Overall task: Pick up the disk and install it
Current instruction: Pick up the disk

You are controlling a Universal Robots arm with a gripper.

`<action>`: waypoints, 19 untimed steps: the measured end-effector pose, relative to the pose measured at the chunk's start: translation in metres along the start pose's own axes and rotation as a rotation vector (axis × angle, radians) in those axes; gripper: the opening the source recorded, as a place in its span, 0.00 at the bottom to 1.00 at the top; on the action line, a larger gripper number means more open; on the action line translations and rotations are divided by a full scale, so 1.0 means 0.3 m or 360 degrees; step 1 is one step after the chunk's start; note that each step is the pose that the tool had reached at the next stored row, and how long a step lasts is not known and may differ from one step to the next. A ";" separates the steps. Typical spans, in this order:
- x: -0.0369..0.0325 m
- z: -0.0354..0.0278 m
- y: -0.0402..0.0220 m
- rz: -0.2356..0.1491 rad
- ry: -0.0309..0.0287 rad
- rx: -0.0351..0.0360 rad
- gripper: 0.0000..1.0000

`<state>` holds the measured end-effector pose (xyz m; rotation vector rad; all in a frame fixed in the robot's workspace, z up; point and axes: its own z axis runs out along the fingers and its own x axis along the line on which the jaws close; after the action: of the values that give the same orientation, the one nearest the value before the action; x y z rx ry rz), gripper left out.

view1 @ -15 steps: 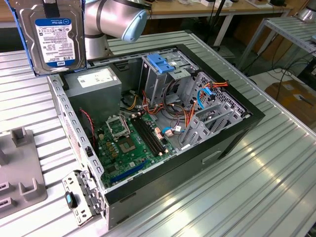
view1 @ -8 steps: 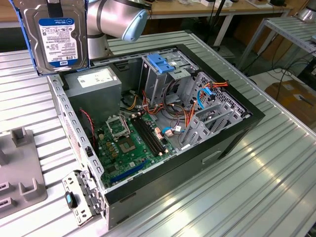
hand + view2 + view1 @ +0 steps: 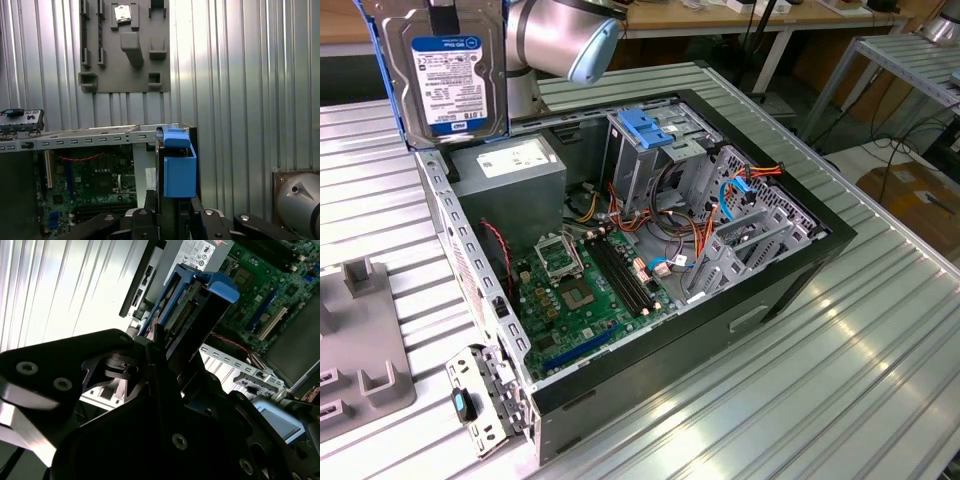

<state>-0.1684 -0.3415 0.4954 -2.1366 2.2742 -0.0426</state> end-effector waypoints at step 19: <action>-0.017 0.010 -0.266 -0.0001 0.00001 0.0000 0.35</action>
<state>-0.0885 -0.3415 0.4953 -2.1371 2.2739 -0.0425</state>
